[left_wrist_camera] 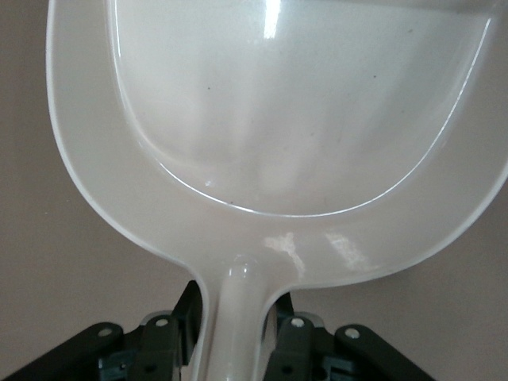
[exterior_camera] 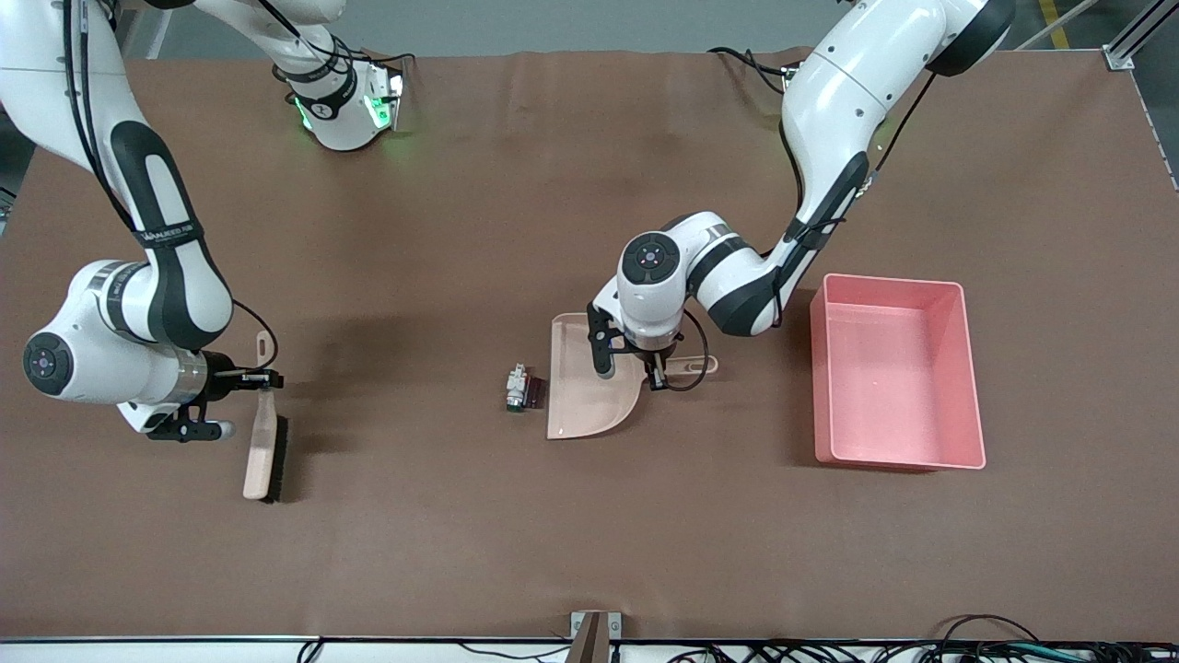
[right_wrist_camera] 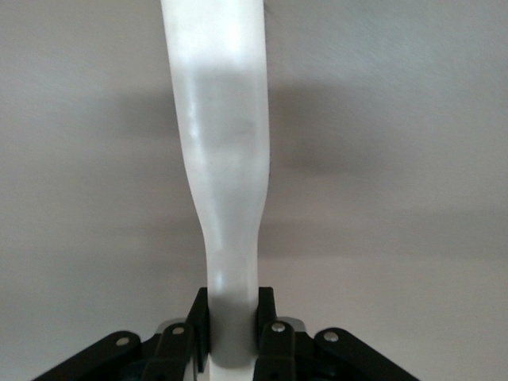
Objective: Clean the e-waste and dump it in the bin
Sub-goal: 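Lift the brush with the right gripper and carry it toward the dustpan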
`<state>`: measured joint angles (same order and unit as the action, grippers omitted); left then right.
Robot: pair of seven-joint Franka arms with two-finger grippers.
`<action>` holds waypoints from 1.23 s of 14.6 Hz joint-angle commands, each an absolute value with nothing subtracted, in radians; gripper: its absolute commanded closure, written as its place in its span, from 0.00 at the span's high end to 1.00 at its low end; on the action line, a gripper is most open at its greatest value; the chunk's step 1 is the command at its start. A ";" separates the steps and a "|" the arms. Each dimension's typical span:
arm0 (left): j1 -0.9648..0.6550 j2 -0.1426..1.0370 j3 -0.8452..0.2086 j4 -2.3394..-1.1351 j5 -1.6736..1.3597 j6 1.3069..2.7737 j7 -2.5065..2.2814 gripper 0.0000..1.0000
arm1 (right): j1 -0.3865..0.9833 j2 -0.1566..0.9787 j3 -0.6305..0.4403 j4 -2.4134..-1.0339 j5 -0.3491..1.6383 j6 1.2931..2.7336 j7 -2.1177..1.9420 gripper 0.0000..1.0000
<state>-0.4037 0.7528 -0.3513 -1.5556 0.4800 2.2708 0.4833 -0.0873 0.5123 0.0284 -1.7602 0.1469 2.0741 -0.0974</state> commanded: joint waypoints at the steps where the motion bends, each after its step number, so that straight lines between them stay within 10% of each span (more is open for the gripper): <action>1: -0.413 0.762 -0.344 -1.532 0.497 2.256 0.492 0.32 | 0.006 0.460 0.029 -1.790 0.166 2.062 0.038 0.00; 18: -0.425 0.779 -0.345 -1.503 0.540 2.181 0.540 0.13 | 0.491 0.361 0.026 -2.042 0.219 2.332 0.521 0.00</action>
